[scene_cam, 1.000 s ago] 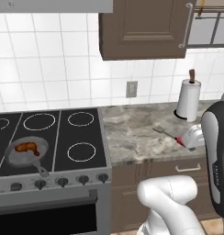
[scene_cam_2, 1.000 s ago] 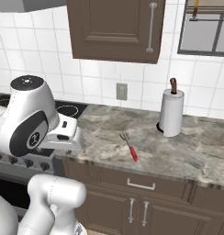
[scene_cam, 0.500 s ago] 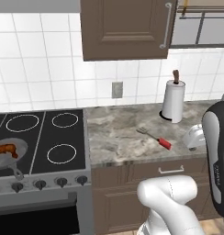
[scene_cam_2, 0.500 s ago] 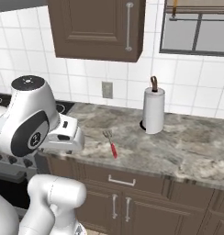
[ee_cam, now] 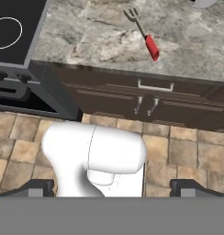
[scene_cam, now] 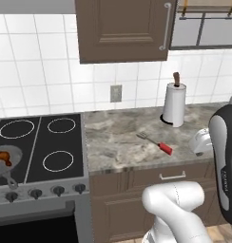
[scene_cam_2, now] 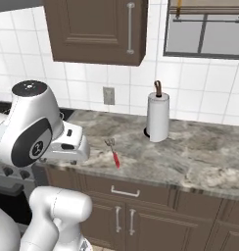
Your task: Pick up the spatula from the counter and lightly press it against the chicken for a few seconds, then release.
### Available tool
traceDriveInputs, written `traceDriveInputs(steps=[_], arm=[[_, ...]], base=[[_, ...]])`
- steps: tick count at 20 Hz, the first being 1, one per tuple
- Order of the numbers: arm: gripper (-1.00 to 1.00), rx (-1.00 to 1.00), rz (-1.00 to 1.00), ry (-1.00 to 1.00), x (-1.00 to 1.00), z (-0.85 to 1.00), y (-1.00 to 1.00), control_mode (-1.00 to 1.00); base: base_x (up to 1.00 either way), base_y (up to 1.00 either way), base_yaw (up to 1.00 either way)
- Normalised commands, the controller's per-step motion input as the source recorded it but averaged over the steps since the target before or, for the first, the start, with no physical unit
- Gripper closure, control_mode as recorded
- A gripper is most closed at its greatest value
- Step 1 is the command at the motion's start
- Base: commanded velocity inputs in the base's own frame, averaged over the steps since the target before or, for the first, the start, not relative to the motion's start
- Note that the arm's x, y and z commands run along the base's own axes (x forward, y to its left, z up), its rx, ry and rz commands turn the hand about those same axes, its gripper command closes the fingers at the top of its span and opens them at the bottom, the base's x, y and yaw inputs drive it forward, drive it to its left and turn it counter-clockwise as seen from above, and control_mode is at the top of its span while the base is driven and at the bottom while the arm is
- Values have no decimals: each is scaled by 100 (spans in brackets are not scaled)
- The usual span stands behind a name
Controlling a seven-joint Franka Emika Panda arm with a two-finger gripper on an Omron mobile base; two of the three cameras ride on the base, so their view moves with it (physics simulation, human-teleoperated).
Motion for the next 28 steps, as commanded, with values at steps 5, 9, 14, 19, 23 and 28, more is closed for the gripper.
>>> traceDriveInputs(steps=[5, 9, 14, 19, 23, 28], arm=[[-100, 0, 0, 0, 0, 0, 0, 100], [-100, 0, 0, 0, 0, 0, 0, 100], [-100, 0, 0, 0, 0, 0, 0, 100], [-100, 0, 0, 0, 0, 0, 0, 100], [-100, 0, 0, 0, 0, 0, 0, 100], [-100, 0, 0, 0, 0, 0, 0, 100]], base=[[16, -14, -5], [17, -13, -4], [25, -5, -2], [40, 0, -1], [42, 0, 0], [26, -2, 0]])
